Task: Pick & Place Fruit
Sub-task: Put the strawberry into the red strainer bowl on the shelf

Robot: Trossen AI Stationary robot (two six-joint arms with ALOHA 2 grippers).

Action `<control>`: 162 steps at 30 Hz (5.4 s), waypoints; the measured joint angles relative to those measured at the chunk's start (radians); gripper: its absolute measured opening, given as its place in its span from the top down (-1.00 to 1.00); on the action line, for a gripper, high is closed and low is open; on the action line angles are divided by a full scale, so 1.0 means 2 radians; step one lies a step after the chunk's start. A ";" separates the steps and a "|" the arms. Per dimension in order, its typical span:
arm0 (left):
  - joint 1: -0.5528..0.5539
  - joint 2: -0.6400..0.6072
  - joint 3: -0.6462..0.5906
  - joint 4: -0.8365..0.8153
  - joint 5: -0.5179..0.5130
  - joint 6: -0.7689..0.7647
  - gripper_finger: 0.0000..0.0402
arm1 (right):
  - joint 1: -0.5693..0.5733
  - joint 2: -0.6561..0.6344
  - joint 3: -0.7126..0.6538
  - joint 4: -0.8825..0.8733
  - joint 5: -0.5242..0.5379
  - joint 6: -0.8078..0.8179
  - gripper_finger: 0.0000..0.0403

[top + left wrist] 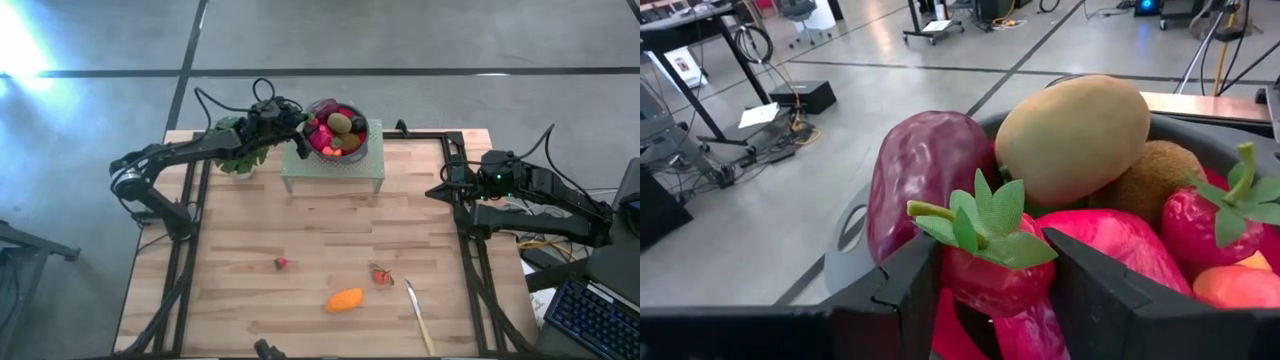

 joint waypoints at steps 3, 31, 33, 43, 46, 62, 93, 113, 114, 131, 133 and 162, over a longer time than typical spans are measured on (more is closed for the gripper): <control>0.000 0.000 0.000 0.000 0.000 0.000 0.14 | 0.000 0.000 0.000 0.000 0.000 0.000 0.96; -0.036 -0.094 -0.001 -0.029 0.017 -0.014 -0.10 | 0.000 0.000 0.000 0.000 0.000 0.000 0.96; -0.053 -0.107 0.000 -0.046 0.027 -0.009 -0.10 | 0.000 0.000 0.000 0.000 0.000 0.000 0.96; -0.197 -0.136 -0.001 -0.180 0.025 0.003 -0.10 | 0.000 0.000 0.000 0.000 0.000 0.000 0.96; -0.247 -0.136 -0.001 -0.201 0.025 0.020 -0.10 | 0.000 0.000 0.000 0.000 0.000 0.000 0.96; -0.430 -0.114 -0.017 -0.277 -0.027 0.017 -0.10 | 0.000 0.000 0.000 0.000 0.000 0.000 0.96; -0.445 0.057 -0.026 -0.413 0.000 -0.303 -0.10 | 0.000 0.000 0.000 0.000 0.000 0.000 0.96; -0.442 0.111 -0.026 -0.413 -0.003 -0.312 -0.10 | 0.000 0.000 0.000 0.000 0.000 0.000 0.96; -0.442 0.113 -0.026 -0.410 -0.004 -0.310 -0.10 | 0.000 0.000 0.000 0.000 0.000 0.000 0.96; -0.442 0.120 -0.026 -0.408 -0.018 -0.309 0.28 | 0.000 0.000 0.000 0.000 0.000 0.000 0.96; -0.442 0.120 -0.026 -0.408 -0.018 -0.307 0.28 | 0.000 0.000 0.000 0.000 0.000 0.000 0.96; -0.268 0.087 0.217 -0.382 -0.205 -0.085 0.26 | 0.000 0.000 0.000 0.000 0.000 0.000 0.96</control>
